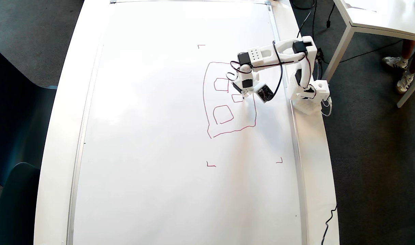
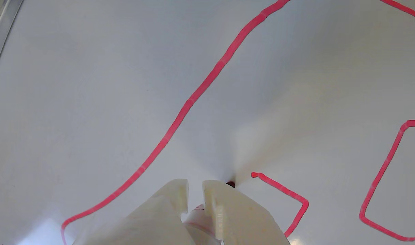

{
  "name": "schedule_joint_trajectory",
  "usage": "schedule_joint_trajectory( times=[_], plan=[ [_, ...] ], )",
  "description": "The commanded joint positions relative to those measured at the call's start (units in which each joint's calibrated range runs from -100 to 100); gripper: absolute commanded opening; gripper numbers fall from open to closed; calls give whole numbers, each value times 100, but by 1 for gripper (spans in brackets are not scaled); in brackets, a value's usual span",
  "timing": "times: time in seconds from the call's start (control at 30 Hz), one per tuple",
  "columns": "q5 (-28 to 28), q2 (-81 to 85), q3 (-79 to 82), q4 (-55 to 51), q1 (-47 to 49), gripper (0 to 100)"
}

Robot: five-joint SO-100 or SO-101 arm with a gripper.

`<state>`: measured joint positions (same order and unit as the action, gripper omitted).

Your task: Draw on a whiteboard a robot head using a pen attached to the gripper

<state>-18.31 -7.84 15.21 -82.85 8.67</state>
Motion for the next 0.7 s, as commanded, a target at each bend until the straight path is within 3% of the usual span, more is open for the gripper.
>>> schedule_joint_trajectory(
  times=[0.0, 0.27, 0.43, 0.67],
  plan=[
    [19, 276, -91, -20, 146, 1],
    [19, 469, -282, -125, 182, 1],
    [19, 486, -1834, -950, 94, 1],
    [356, -269, -3323, -950, -215, 1]
  ],
)
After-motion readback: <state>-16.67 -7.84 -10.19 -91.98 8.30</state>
